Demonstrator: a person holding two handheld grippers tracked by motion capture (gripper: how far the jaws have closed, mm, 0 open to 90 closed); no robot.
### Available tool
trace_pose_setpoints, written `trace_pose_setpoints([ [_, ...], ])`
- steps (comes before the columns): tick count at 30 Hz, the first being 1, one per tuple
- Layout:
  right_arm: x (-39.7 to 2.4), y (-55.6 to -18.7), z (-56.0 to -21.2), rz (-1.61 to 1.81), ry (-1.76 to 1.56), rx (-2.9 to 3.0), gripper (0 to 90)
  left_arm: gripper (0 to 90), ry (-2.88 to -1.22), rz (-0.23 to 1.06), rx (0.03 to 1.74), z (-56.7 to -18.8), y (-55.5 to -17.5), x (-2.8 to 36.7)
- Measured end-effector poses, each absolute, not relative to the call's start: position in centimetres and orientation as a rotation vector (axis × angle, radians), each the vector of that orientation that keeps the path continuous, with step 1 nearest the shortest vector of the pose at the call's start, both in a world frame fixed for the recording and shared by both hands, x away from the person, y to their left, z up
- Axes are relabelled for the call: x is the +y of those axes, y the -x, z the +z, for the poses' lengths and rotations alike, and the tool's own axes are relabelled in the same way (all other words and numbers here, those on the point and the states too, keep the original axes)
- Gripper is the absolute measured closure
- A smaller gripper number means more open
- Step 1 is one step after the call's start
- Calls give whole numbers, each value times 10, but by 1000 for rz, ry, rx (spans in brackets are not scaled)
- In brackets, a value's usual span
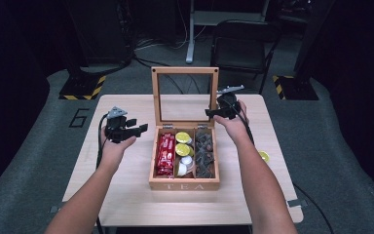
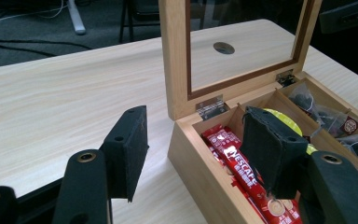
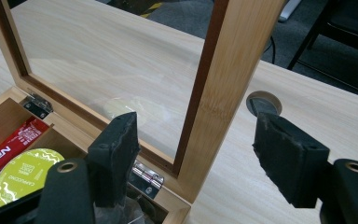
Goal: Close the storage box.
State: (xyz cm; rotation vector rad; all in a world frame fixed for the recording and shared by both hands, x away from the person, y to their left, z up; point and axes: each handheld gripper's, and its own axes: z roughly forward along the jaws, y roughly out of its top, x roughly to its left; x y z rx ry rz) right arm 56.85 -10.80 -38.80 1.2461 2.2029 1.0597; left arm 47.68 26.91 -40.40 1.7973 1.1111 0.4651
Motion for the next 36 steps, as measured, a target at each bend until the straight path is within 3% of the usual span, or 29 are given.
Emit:
trace_pose_setpoints([
  [30,-96,-579,-391,1081,-1235,2222,293,411,-1771,493,1169,-406,-461,293],
  [36,-99,-578,-390,1069,-1235,2225,358,411,-1770,495,1173,-406,-461,294],
])
